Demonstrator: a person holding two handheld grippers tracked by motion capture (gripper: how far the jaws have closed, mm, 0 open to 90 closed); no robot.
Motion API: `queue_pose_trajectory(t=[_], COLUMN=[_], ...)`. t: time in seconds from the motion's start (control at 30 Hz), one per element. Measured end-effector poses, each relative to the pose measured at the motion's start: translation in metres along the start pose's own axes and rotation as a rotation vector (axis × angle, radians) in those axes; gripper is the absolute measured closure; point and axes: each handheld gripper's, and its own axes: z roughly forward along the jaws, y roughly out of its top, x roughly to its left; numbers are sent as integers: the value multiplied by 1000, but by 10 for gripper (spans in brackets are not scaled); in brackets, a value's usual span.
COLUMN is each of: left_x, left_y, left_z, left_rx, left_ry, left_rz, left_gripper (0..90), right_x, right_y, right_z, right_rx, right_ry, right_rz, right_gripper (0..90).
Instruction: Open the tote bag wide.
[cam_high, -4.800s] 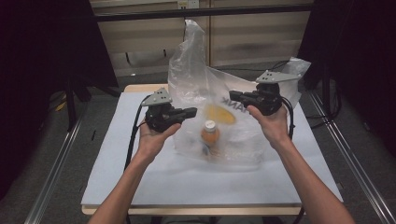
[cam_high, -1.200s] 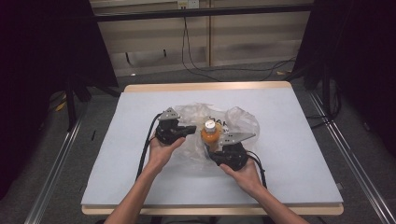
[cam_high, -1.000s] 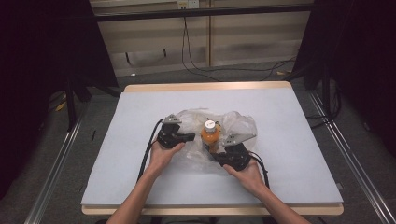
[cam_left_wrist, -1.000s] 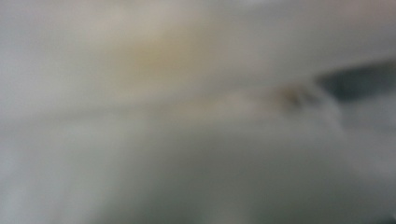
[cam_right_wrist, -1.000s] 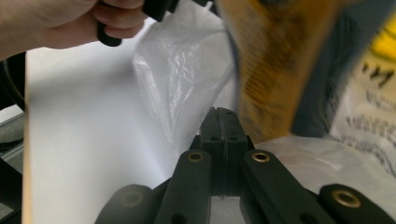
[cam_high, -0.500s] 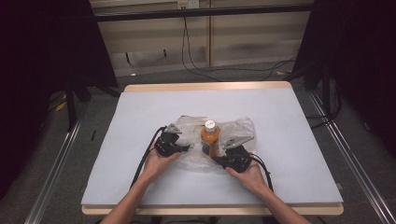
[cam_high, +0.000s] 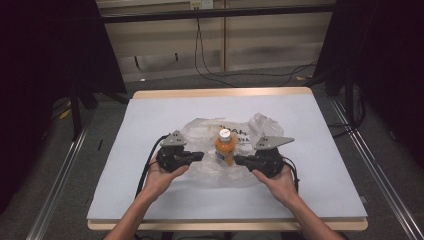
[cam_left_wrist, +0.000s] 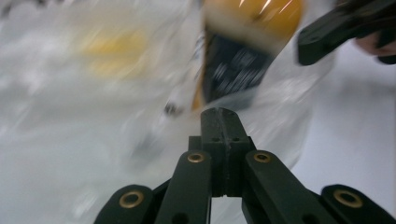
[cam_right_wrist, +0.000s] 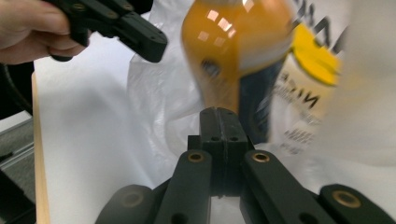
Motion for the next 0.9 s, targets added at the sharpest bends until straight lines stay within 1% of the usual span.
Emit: queue_pose_trajectory(t=[0.03, 0.07, 0.1, 0.17, 0.2, 0.23, 0.27, 0.33, 0.37, 0.4, 0.43, 0.47, 0.5, 0.53, 0.6, 0.63, 0.67, 0.7, 0.77, 0.8, 0.87, 0.9], left_x=[0, 0, 2, 5, 8, 9, 11, 14, 17, 19, 23, 26, 30, 35, 44, 49, 51, 54, 55, 55, 57, 58], left_y=[6, 12, 18, 27, 31, 35, 39, 45, 49, 51, 54, 55, 56, 56, 50, 45, 42, 38, 32, 29, 22, 18], left_z=[0, -1, -2, -4, -6, -6, -7, -5, -5, -4, -3, -1, 1, 5, 14, 21, 25, 31, 40, 45, 50, 52], left_rx=[-16, -29, -46, -80, -90, -103, -104, -112, -111, -119, -119, -120, -113, -102, -75, -59, -52, -36, -2, 24, 54, 85], left_ry=[-7, -3, 1, 5, 12, 9, 17, 17, 23, 25, 30, 38, 50, 55, 79, 77, 73, 72, 79, 85, 91, 105], left_rz=[5, 4, 9, 5, 7, 3, 8, 0, 3, -3, -2, -10, -15, -31, -60, -75, -88, -98, -105, -93, -104, -94], left_gripper=[900, 900, 900, 900, 900, 900, 900, 900, 900, 900, 900, 900, 900, 900, 900, 900, 900, 900, 900, 900, 900, 900], right_x=[-1, -2, -3, -4, -4, -4, -6, -8, -8, -8, -8, -8, -10, -12, -20, -26, -33, -38, -49, -55, -65, -69], right_y=[4, 8, 12, 21, 26, 30, 34, 42, 46, 49, 53, 57, 60, 63, 64, 63, 60, 58, 51, 47, 37, 31], right_z=[-3, -6, -8, -14, -17, -20, -22, -26, -28, -30, -32, -34, -35, -36, -35, -32, -28, -24, -14, -8, 1, 5], right_rx=[-8, -21, -34, -61, -75, -88, -95, -120, -130, -140, -150, -158, -164, -168, -167, -161, -143, -133, -101, -85, -52, -36], right_ry=[-2, -6, -10, -16, -22, -24, -32, -37, -43, -45, -47, -53, -57, -68, -88, -102, -117, -126, -144, -155, -170, -170], right_rz=[7, 2, -5, -10, -14, -14, -18, -17, -20, -23, -25, -27, -29, -28, -12, 2, 15, 23, 47, 56, 78, 94], right_gripper=[900, 900, 900, 900, 900, 900, 900, 900, 900, 900, 900, 900, 900, 900, 900, 900, 900, 900, 900, 900, 900, 900])
